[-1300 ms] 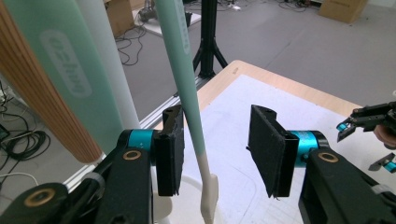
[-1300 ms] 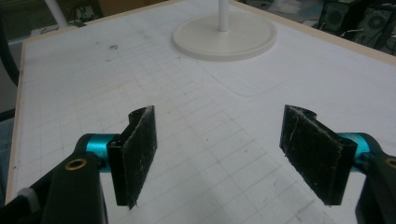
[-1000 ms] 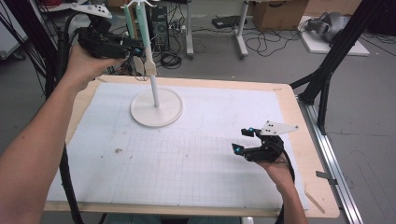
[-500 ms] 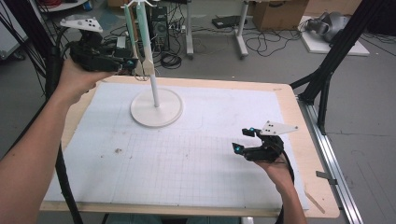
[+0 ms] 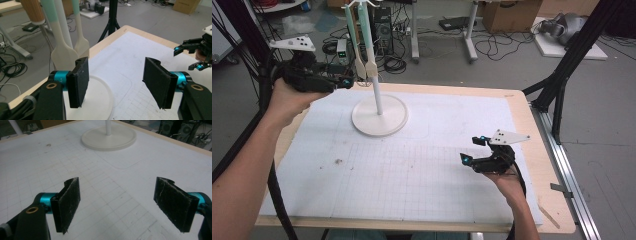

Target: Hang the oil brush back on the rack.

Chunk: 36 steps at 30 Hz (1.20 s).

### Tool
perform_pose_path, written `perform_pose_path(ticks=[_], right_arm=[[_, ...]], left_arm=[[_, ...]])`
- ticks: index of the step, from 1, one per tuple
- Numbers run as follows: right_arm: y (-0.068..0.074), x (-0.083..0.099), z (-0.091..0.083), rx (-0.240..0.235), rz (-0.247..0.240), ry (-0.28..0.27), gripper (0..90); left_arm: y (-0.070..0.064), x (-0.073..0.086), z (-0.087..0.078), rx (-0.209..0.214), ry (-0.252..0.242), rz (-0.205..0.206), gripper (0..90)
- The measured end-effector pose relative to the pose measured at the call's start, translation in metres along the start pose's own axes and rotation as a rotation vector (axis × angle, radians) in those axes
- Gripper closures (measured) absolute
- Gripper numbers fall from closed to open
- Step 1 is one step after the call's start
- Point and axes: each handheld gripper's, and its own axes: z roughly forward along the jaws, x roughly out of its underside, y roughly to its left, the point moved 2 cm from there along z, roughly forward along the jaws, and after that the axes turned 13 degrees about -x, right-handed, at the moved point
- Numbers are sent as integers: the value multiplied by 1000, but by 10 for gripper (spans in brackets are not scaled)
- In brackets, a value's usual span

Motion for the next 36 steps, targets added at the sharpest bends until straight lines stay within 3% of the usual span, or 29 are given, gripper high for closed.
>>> perform_pose_path(ticks=[15, 36], right_arm=[[-2, 0, 2, 22, 12, -2, 169], [-3, 1, 1, 29, 29, -4, 148]], left_arm=[[-5, 31, -1, 1, 6, -22, 279], [-20, 71, 2, -29, 27, -23, 173]])
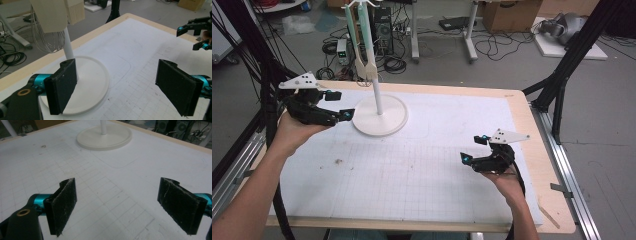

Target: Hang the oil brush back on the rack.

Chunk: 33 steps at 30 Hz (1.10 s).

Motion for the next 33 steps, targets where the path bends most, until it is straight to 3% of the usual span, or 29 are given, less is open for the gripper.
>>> perform_pose_path(ticks=[33], right_arm=[[-1, -1, -2, 12, 9, -10, 148]], left_arm=[[-14, 47, 10, -46, 10, -8, 24]])
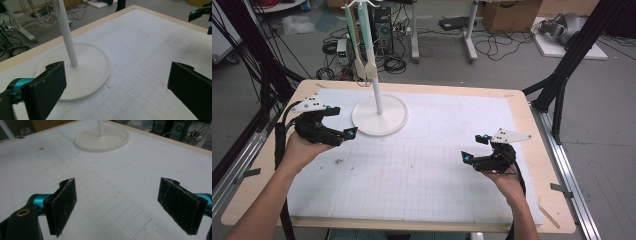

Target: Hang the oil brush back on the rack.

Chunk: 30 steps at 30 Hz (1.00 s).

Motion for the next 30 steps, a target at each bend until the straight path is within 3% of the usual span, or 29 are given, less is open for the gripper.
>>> perform_pose_path(ticks=[6, 18, 30], right_arm=[[1, 0, 1, 1, -5, 4, 148], [3, 1, 0, 4, -2, 4, 148], [5, 3, -1, 2, -3, 10, 148]], left_arm=[[-2, 9, 2, -10, -1, -11, 17], [-15, 25, 5, 11, 7, -13, 17], [-22, 32, 8, 20, 6, -15, 17]])
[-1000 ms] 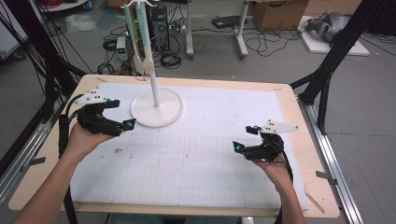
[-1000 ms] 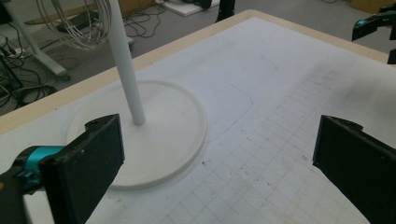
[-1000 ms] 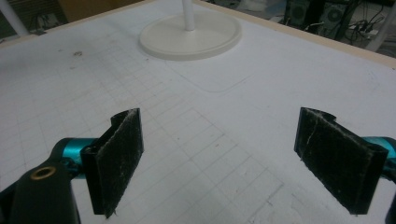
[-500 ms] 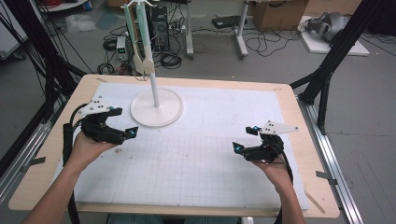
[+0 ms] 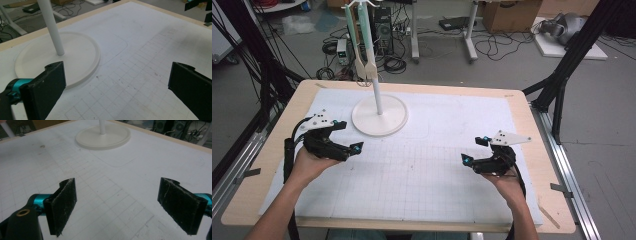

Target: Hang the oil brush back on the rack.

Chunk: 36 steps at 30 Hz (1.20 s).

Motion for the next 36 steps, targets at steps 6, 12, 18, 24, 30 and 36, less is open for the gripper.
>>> perform_pose_path(ticks=[6, 12, 18, 24, 30, 36], right_arm=[[0, 1, -2, 6, -5, -4, 148], [1, 3, -3, 13, -5, -6, 148], [3, 5, -2, 13, -8, -3, 148], [4, 6, -2, 17, -16, 1, 148], [6, 8, -4, 22, -14, -7, 148], [6, 12, -6, 25, -12, -7, 148]], left_arm=[[-3, 5, 0, 0, 0, 3, 17], [-3, 11, 0, -4, 3, 2, 17], [-4, 17, -1, -2, 0, -5, 17], [-8, 19, -2, 1, -7, 0, 17], [-10, 25, 0, 6, -3, -1, 17], [-11, 31, 0, 6, 1, -6, 17]])
